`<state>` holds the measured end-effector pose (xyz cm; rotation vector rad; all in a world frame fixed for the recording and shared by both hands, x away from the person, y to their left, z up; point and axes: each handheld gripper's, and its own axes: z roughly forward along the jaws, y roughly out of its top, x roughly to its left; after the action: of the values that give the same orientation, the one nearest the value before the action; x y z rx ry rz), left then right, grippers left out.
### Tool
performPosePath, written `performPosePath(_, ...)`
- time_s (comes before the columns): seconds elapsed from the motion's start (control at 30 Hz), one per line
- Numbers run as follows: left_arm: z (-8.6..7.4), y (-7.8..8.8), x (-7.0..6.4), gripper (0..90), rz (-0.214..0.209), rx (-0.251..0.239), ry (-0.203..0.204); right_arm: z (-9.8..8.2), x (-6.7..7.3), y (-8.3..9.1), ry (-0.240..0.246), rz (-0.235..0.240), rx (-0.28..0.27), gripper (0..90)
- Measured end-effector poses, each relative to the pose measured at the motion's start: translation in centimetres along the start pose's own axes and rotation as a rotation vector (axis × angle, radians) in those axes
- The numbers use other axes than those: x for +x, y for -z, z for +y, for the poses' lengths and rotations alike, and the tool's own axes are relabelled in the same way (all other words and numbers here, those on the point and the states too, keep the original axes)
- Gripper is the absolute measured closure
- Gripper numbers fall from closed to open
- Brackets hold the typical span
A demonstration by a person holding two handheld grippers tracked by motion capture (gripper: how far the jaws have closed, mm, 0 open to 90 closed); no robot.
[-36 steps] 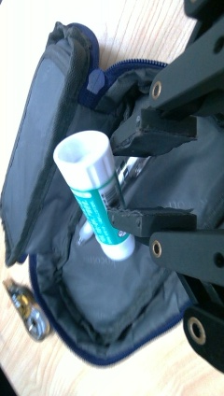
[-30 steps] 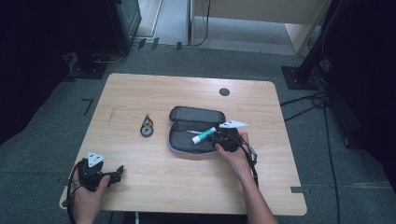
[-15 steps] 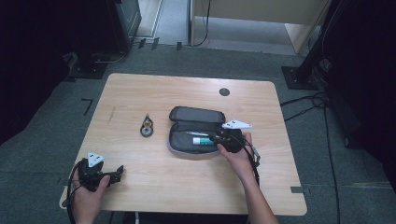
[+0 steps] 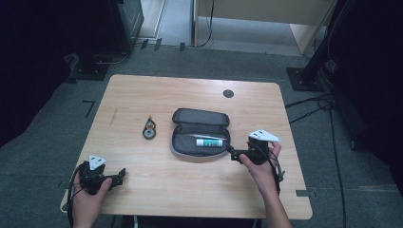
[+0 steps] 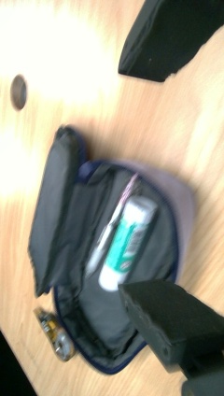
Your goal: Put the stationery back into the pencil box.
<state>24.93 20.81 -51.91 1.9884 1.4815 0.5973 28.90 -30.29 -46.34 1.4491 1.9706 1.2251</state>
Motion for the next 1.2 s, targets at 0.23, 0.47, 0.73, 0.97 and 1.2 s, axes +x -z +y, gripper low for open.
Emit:
performPosePath(0.23,0.2,-0.2,-0.2,0.0,0.018,0.001,0.019,-1.5,-2.4,2.6,-0.028,-0.064,-0.004,0.0)
performPosePath(0.47,0.3,-0.2,-0.1,0.0,0.023,0.006,0.027,-3.1,-3.8,4.6,-0.03,-0.086,-0.003,0.0)
performPosePath(0.73,0.4,-0.1,0.0,0.0,0.013,0.005,0.045,-4.5,-4.9,6.2,-0.037,-0.102,0.007,0.0)
performPosePath(0.97,1.4,-0.1,-0.2,0.0,0.007,-0.001,0.03,-5.9,-5.6,7.3,-0.044,-0.123,0.027,0.0)
performPosePath(1.2,2.8,-0.2,-0.5,0.0,-0.008,-0.024,0.031,-7.8,-6.3,7.9,-0.057,-0.133,0.057,0.0)
